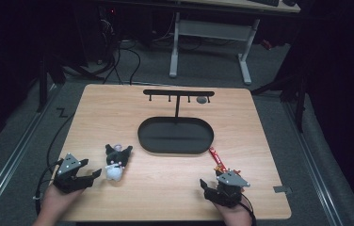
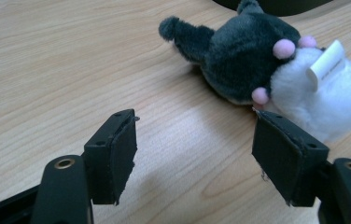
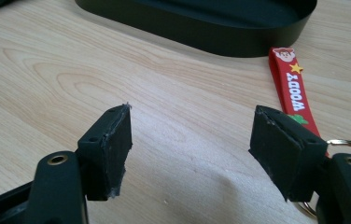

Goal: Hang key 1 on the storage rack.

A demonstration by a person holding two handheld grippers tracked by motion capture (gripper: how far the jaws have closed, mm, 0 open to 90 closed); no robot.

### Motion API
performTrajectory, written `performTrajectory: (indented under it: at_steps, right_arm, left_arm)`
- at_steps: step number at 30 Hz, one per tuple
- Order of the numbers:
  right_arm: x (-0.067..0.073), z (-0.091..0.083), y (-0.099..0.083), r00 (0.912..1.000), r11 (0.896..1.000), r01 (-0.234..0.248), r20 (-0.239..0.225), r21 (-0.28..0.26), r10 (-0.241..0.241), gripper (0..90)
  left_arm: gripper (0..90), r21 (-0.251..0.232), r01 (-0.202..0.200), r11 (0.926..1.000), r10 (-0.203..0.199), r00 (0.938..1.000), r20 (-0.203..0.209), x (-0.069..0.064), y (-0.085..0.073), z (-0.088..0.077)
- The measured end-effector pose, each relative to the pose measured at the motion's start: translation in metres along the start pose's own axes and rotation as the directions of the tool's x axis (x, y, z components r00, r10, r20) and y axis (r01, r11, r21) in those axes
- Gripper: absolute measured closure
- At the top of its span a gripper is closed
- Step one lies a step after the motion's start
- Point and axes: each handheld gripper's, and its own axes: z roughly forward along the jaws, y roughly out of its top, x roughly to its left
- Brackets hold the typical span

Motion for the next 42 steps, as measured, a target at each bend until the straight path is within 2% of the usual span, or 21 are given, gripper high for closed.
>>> performTrajectory:
  at_steps: [10,21,27,42]
  right_arm:
    - [-0.004,-0.008,-0.007,0.9999,1.000,-0.012,0.008,0.005,0.012,31.0]
    - [-0.007,-0.009,-0.008,0.9997,1.000,-0.021,0.015,0.004,0.021,32.3]
    - [-0.008,-0.010,-0.008,0.9996,1.000,-0.023,0.016,-0.004,0.023,32.3]
    - [-0.006,-0.007,-0.009,1.0000,1.000,-0.002,0.001,0.030,0.002,32.6]
  left_arm:
    - [31.6,-0.011,-0.019,0.9998,0.019,0.9998,-0.006,-0.002,0.008,0.008]
    - [33.0,-0.015,-0.029,0.9995,0.029,0.9995,-0.007,-0.002,0.008,0.007]
    - [32.2,0.003,-0.062,0.9980,0.062,0.9980,-0.008,-0.004,0.007,0.009]
    - [29.0,0.015,-0.079,0.9968,0.079,0.9969,-0.008,-0.007,0.006,0.011]
